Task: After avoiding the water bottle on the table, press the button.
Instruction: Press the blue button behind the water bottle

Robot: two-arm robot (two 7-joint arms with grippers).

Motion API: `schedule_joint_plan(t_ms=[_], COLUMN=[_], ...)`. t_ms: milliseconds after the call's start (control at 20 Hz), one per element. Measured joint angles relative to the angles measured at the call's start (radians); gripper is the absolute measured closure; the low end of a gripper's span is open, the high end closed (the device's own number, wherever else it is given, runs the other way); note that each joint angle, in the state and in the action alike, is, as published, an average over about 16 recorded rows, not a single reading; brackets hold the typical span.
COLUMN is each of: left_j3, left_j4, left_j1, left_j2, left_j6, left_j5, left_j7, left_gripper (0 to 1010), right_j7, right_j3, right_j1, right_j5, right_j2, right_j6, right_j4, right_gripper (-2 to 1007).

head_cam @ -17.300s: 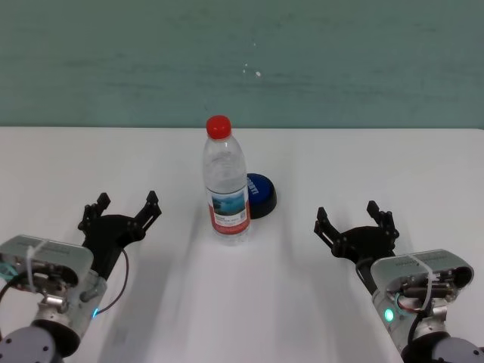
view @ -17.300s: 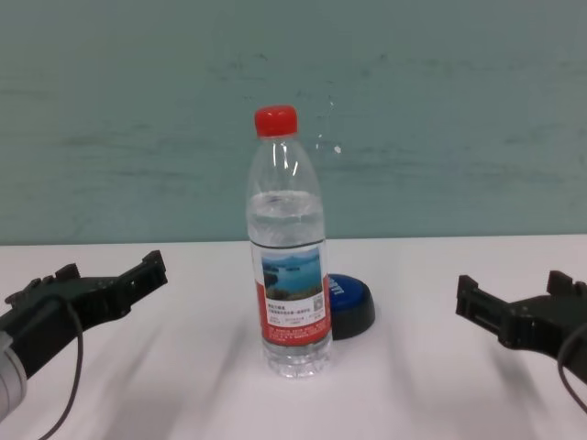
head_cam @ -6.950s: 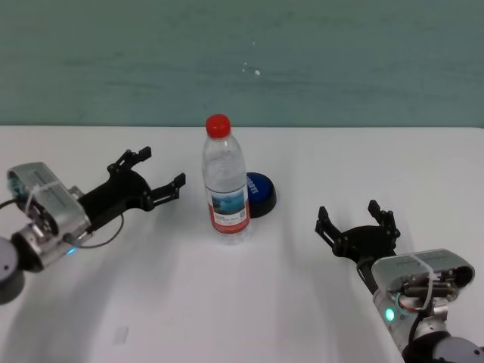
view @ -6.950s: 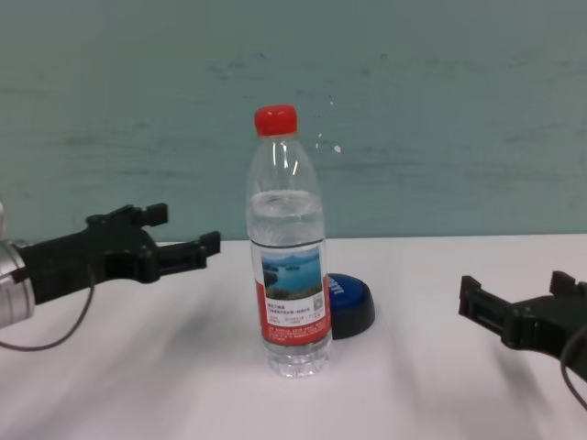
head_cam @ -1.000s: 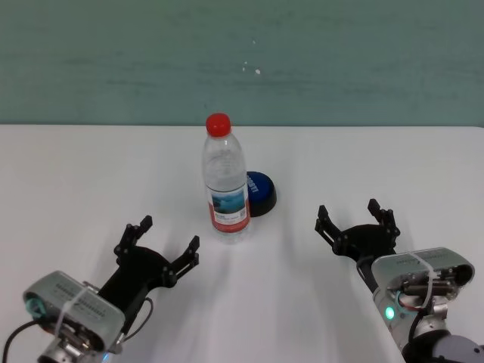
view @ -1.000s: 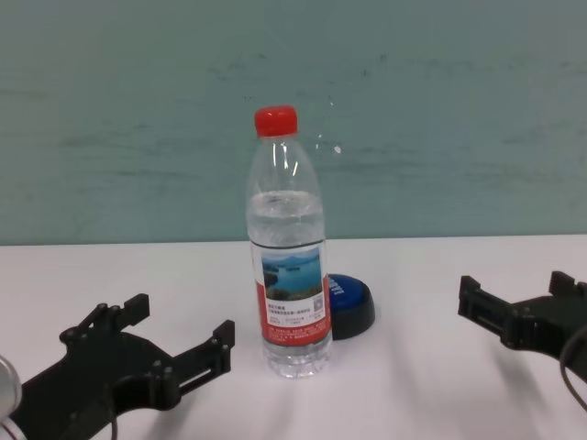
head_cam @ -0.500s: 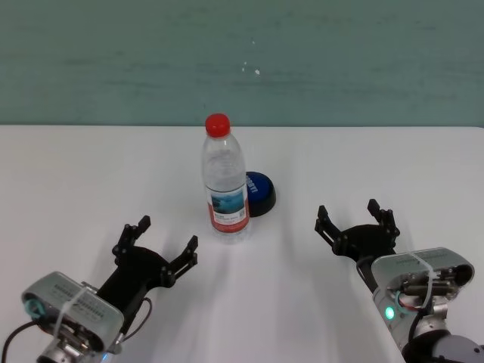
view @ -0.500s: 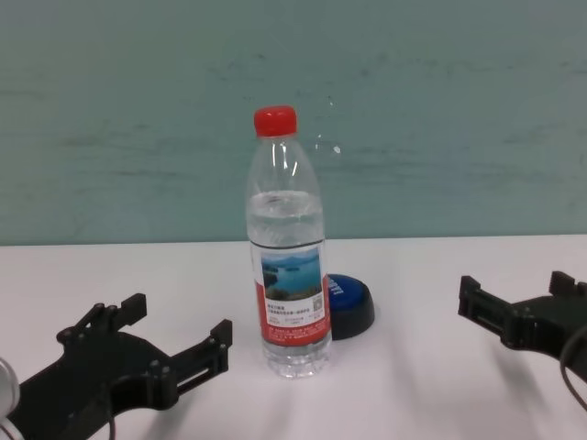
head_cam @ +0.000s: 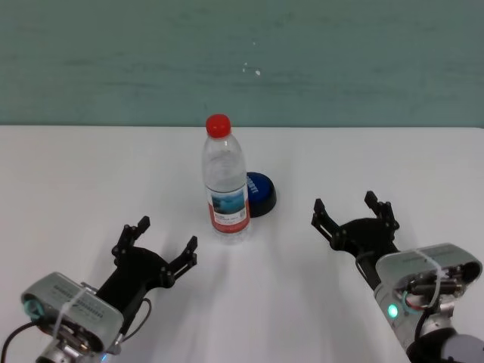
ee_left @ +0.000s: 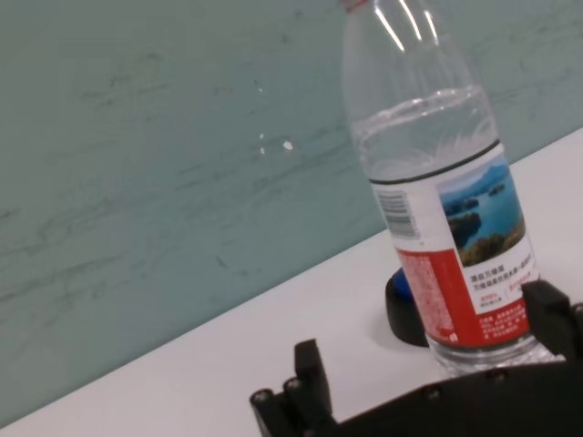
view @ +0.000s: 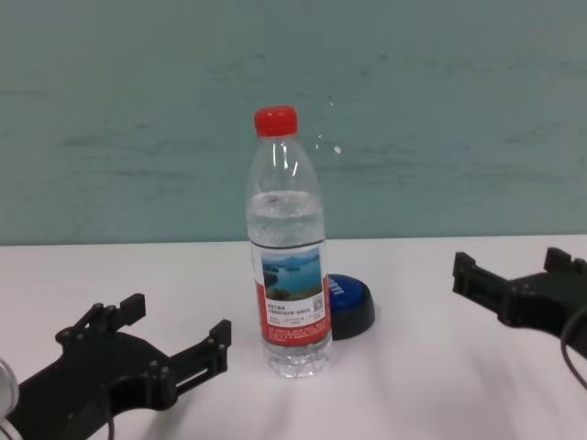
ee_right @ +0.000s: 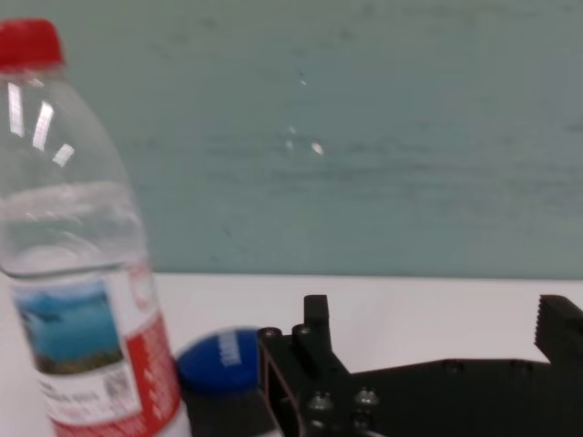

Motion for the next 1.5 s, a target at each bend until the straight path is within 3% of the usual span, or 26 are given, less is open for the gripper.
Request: schedule_joint_plan(t_ms=[400,900,1200,1500], left_j3=[0.000,0.000,0.000,0.000], left_j4=[0.000,0.000,0.000,0.000], left_j1=[0.000,0.000,0.000,0.000], left_j2=[0.000,0.000,0.000,0.000], left_j6=[0.000,0.000,0.000,0.000], left_j5=[0.000,0.000,0.000,0.000], left_j7=[0.001,0.001,0.001,0.001], left_gripper=[10,10,10,10], right_j7=[0.057,0.140,0.211,0.293], right_j3=[0.007,0.006,0.002,-0.011], right_j1=[-0.022,-0.044,-0.059,-0.068], right_j5=[-0.027,-0.091,-0.108,-0.090], right_j2=[0.019,0.072,0.110,0.153], right_j6=[0.026,0.057,0.039,0.002], right_j4=[-0.097,-0.186,-0.208,-0.206], right_gripper=[1,1,1,1])
